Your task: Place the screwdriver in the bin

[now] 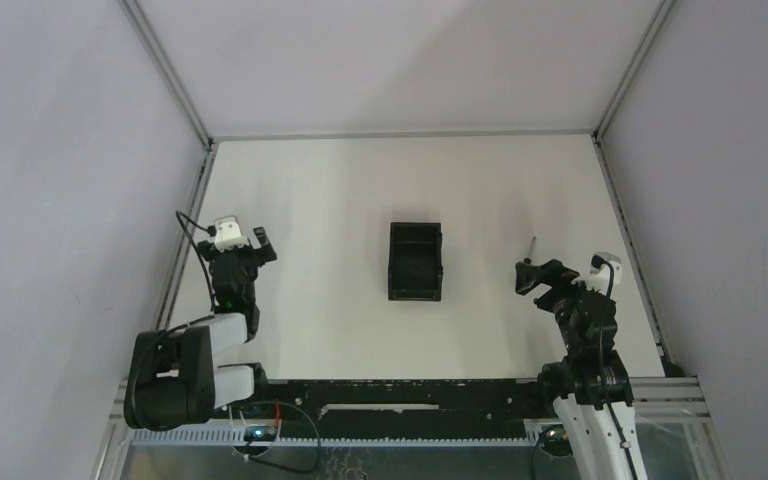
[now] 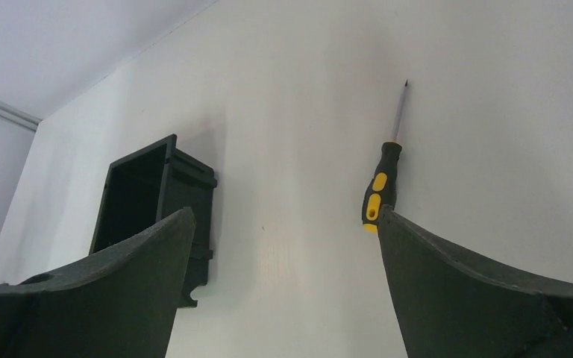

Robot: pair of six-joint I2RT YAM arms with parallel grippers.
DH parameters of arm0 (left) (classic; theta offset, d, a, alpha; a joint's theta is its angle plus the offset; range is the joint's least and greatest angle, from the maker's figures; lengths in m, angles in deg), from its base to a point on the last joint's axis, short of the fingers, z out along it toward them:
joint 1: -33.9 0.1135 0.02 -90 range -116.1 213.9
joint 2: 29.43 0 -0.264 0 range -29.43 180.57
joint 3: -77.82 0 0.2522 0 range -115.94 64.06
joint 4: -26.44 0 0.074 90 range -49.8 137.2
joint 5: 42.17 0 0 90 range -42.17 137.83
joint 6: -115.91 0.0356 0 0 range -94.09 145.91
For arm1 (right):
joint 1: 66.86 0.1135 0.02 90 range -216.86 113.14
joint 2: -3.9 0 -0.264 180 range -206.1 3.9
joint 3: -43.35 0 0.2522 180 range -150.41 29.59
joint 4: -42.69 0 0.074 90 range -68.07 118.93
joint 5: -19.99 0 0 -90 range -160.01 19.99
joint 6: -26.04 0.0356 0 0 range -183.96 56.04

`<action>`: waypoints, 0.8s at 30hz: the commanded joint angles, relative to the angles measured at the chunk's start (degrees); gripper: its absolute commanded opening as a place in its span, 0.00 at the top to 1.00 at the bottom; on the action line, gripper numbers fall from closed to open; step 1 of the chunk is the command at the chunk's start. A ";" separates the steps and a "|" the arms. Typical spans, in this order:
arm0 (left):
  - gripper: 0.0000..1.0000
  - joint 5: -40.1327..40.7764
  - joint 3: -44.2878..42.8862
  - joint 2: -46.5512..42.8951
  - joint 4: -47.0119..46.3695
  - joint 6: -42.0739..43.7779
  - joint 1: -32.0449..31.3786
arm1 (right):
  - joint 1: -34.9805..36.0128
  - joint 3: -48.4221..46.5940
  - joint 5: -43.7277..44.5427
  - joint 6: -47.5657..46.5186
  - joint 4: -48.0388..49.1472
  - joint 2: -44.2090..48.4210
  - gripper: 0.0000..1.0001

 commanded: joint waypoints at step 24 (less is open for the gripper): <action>0.00 0.22 -2.43 -0.01 -1.99 0.81 -0.30 | -8.50 -61.55 -7.76 -12.26 -26.67 -77.50 0.08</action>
